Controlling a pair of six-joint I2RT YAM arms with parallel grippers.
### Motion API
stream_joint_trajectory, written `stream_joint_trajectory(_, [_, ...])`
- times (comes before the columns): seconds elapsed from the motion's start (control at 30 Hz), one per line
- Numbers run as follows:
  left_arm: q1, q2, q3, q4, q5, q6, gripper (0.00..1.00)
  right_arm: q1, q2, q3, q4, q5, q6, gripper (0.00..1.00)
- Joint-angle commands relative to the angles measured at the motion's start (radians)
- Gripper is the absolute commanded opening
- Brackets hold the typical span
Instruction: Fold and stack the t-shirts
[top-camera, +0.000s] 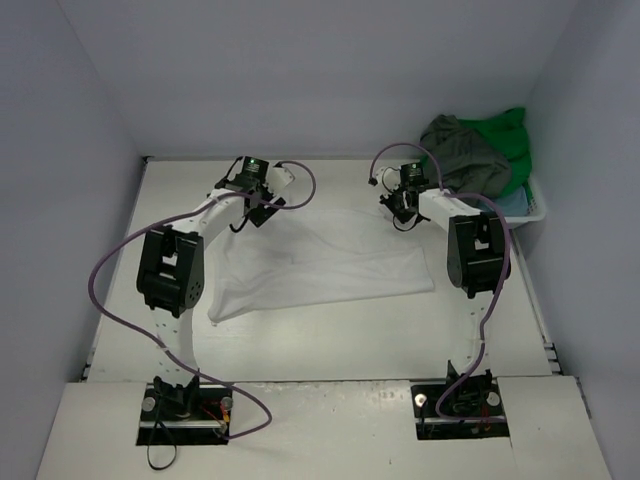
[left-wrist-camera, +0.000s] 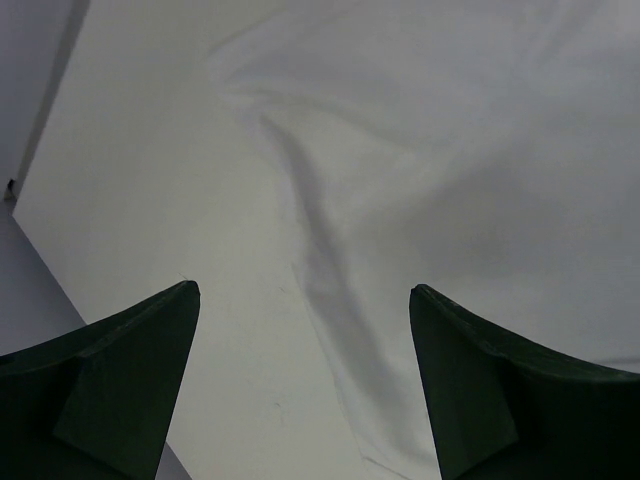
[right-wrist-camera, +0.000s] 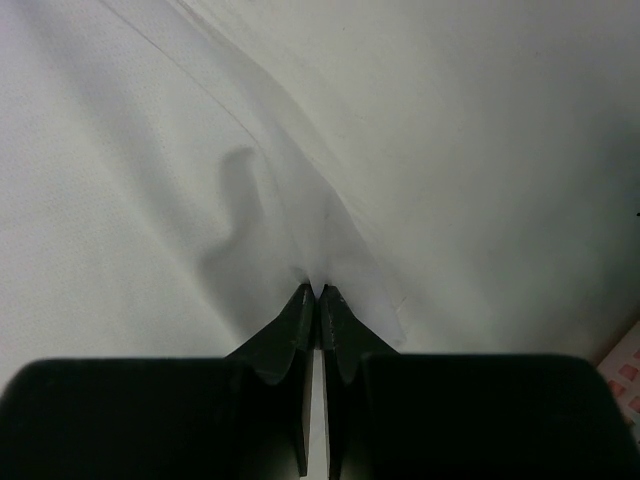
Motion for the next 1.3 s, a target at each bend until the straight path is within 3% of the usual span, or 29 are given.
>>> stream_joint_trajectory(0.0, [0.043,0.002,0.124,0.098,-0.035,-0.009,0.8,0.011,-0.056,-0.019,0.011,0.009,-0.001,0.0])
stream_joint_trajectory(0.37, [0.151,0.301,0.657,-0.181,0.138,-0.17,0.8,0.011,-0.067,-0.048,0.02,0.003,0.011,0.0])
stream_joint_trajectory(0.5, [0.179,0.425,0.873,-0.385,0.252,-0.211,0.79,0.011,-0.075,-0.063,0.03,0.0,0.024,0.0])
stream_joint_trajectory(0.6, [0.188,0.477,0.946,-0.457,0.31,-0.222,0.79,0.012,-0.076,-0.07,0.031,-0.008,0.031,0.0])
stream_joint_trajectory(0.9, [0.207,0.514,0.972,-0.517,0.399,-0.237,0.79,0.017,-0.092,-0.086,0.034,-0.019,0.05,0.0])
stream_joint_trajectory(1.27, [0.208,0.548,0.975,-0.45,0.343,-0.247,0.76,0.021,-0.113,-0.116,0.034,-0.019,0.054,0.0])
